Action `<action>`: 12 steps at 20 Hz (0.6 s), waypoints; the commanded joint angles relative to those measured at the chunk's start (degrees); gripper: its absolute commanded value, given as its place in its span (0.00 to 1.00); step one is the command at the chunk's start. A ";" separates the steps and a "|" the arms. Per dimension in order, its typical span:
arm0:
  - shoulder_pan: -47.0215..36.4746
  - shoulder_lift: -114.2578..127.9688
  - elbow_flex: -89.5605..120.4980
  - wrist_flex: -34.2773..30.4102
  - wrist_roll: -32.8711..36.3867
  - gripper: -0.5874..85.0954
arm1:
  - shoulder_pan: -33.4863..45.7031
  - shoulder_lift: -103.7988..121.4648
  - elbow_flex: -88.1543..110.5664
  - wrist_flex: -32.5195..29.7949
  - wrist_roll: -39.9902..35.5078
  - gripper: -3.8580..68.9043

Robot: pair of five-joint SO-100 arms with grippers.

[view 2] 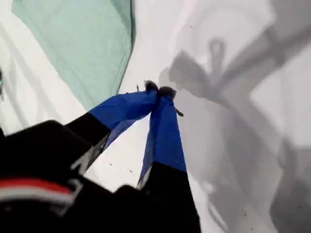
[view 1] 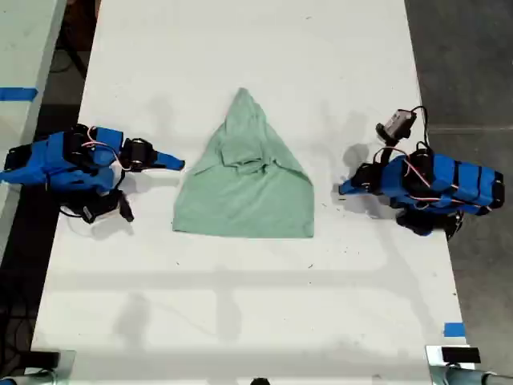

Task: Fold t shirt

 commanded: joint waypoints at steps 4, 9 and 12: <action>-0.88 0.35 0.62 0.18 -0.35 0.01 | 1.49 -4.92 -4.13 3.25 4.83 0.05; -0.70 0.35 0.62 0.18 -0.35 0.01 | 1.41 -42.71 -26.89 -8.79 0.26 0.13; -0.53 0.35 0.62 0.26 -0.35 0.01 | 0.00 -63.19 -37.44 -15.73 -1.41 0.34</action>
